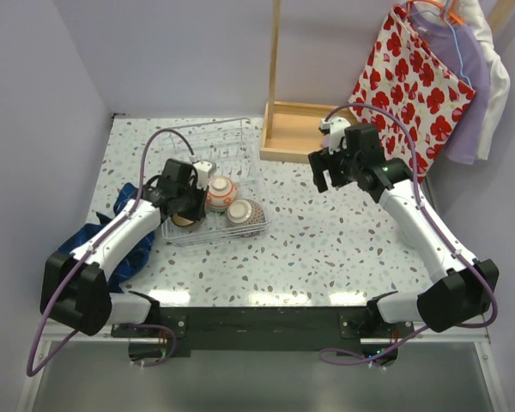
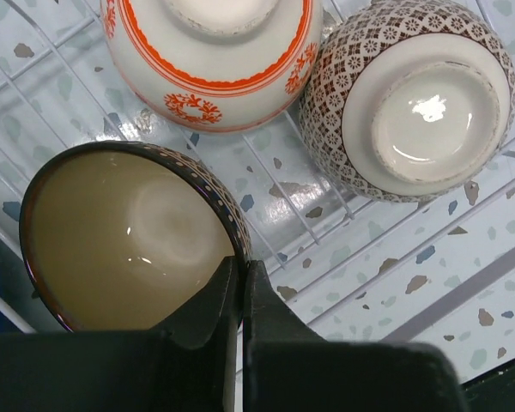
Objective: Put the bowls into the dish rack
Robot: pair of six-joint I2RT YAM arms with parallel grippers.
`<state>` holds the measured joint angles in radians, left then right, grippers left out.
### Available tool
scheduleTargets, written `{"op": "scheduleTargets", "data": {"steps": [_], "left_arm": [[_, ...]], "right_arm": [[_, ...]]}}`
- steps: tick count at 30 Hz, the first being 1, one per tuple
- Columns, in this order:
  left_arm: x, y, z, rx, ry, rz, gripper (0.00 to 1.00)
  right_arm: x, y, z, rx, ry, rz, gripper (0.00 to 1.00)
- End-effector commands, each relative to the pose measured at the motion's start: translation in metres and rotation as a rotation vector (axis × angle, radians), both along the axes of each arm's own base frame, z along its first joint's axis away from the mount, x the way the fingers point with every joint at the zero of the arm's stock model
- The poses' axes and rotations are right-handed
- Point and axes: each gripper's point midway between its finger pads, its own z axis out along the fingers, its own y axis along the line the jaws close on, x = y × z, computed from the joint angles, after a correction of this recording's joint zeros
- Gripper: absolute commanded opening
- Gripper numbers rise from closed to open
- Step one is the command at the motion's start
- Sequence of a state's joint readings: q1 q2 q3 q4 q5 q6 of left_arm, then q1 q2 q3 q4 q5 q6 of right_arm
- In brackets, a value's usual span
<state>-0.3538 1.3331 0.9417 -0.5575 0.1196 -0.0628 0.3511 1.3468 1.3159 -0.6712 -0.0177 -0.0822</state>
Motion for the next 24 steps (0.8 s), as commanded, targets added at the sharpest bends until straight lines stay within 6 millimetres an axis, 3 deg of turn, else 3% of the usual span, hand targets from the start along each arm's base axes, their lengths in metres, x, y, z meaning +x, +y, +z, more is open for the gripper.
{"op": "scheduleTargets", "data": {"steps": [1,9,16,24], "left_arm": [[0.008,0.002,0.042,-0.022,-0.118,-0.017,0.00],[0.010,-0.010,0.074,-0.232,-0.173,-0.042,0.00],[-0.017,-0.039,0.076,-0.595,-0.134,-0.174,0.00],[-0.029,-0.039,0.069,-0.877,-0.102,-0.146,0.00]], "right_arm": [[0.003,-0.001,0.016,0.000,-0.039,0.012,0.88],[0.014,0.001,0.027,-0.014,-0.033,0.018,0.87],[0.017,-0.001,0.024,-0.056,-0.011,0.029,0.87],[0.018,-0.003,0.013,-0.107,0.029,0.061,0.87]]}}
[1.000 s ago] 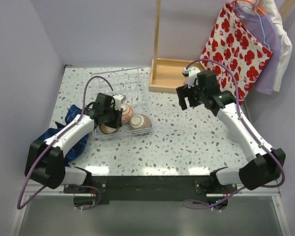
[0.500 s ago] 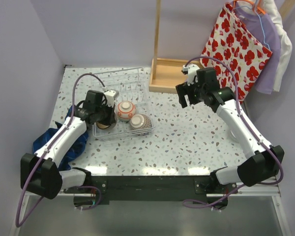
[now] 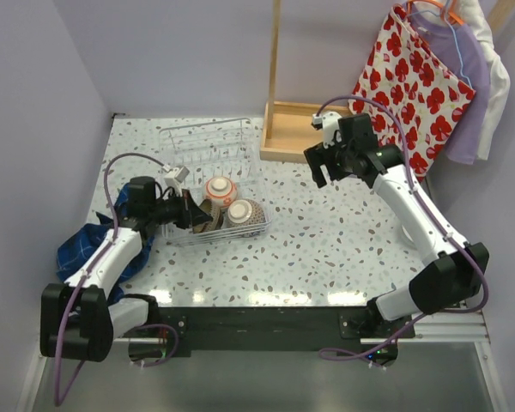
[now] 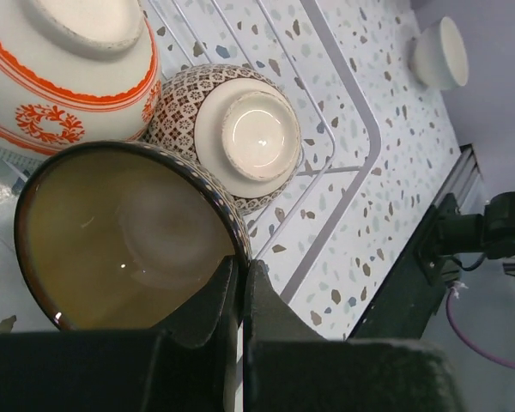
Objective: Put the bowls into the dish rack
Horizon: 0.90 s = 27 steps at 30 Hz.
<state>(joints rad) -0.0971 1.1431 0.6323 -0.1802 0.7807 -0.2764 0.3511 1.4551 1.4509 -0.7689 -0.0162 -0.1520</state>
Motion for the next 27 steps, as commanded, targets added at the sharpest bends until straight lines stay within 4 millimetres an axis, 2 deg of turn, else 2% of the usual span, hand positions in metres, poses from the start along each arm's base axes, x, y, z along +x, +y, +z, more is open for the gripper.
{"op": "scheduleTargets", "data": {"steps": [1,7,8,9,11,16,17,19,20,21,22,24,26,27], "left_arm": [[-0.002,-0.013,0.042,-0.276,-0.096,-0.061,0.00],[-0.011,-0.004,0.028,-0.427,-0.027,-0.021,0.00],[-0.011,-0.003,0.032,-0.451,-0.035,-0.018,0.00],[-0.013,0.002,0.022,-0.464,0.001,-0.001,0.00],[-0.011,0.008,0.018,-0.480,0.011,0.022,0.00],[-0.013,0.023,-0.007,-0.453,0.049,0.027,0.00],[-0.015,0.026,-0.020,-0.421,0.075,0.026,0.00],[-0.004,0.035,-0.025,-0.361,0.061,0.046,0.00],[-0.009,0.037,-0.032,-0.327,0.074,0.032,0.01],[-0.004,0.044,-0.028,-0.310,0.056,0.039,0.08],[0.001,0.051,-0.029,-0.288,0.050,0.083,0.10],[0.010,0.062,-0.016,-0.278,-0.008,0.113,0.16],[0.015,0.070,-0.017,-0.222,-0.016,0.123,0.18],[0.025,0.077,-0.011,-0.183,-0.046,0.146,0.18]], "right_arm": [[0.006,-0.007,0.011,-0.048,-0.018,0.009,0.86],[0.009,-0.007,0.007,-0.073,0.009,0.020,0.86],[0.010,-0.005,0.006,-0.072,0.013,0.027,0.86],[0.010,-0.005,0.007,-0.075,0.013,0.031,0.86],[0.012,-0.001,0.005,-0.080,0.022,0.042,0.86],[0.016,0.012,0.007,-0.089,0.015,0.077,0.86],[0.016,0.016,0.005,-0.093,0.016,0.090,0.86],[0.017,0.022,0.007,-0.096,0.009,0.106,0.86],[0.016,0.026,0.008,-0.096,0.007,0.119,0.86],[0.017,0.029,0.008,-0.097,0.005,0.127,0.86],[0.017,0.032,0.009,-0.097,0.003,0.134,0.86],[0.018,0.038,0.007,-0.094,0.007,0.146,0.86],[0.019,0.044,0.006,-0.088,0.007,0.157,0.86],[0.020,0.047,0.007,-0.084,0.005,0.159,0.86]]}}
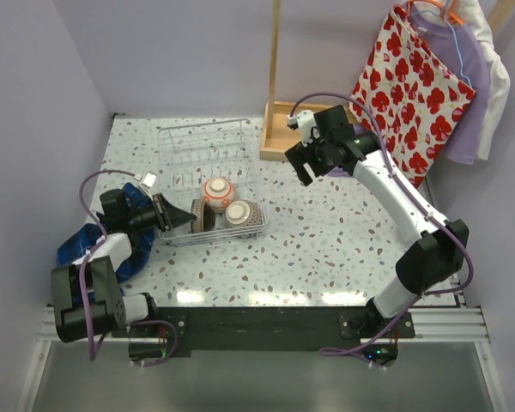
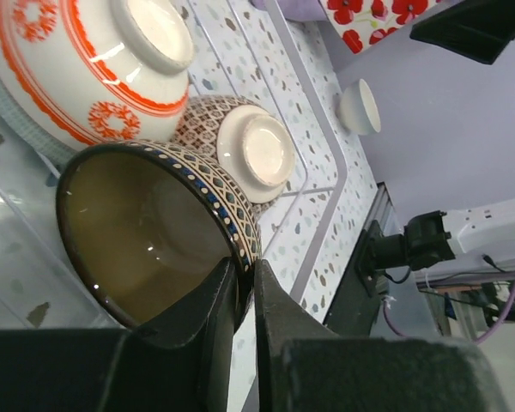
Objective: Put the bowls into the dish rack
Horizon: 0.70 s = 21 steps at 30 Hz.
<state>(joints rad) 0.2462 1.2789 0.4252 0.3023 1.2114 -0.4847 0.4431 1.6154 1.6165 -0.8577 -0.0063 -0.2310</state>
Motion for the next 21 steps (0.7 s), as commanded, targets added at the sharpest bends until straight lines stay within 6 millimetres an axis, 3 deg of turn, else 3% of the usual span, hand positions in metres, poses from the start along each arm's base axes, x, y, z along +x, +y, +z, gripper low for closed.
{"op": "scheduleTargets", "data": {"steps": [1,7,14,21], "left_arm": [[0.024,0.034,-0.004,0.186,-0.048,0.105,0.18],[0.030,0.051,0.003,0.301,-0.080,0.125,0.21],[0.036,0.060,0.038,0.373,-0.137,0.136,0.28],[0.031,0.065,0.058,0.464,-0.208,0.118,0.35]], "right_arm": [[0.009,0.011,0.014,0.008,-0.045,0.022,0.86],[0.010,0.021,0.019,0.035,-0.047,0.040,0.86],[0.001,0.018,0.016,0.045,-0.050,0.036,0.86],[-0.009,0.007,0.015,0.021,-0.057,0.031,0.86]]}}
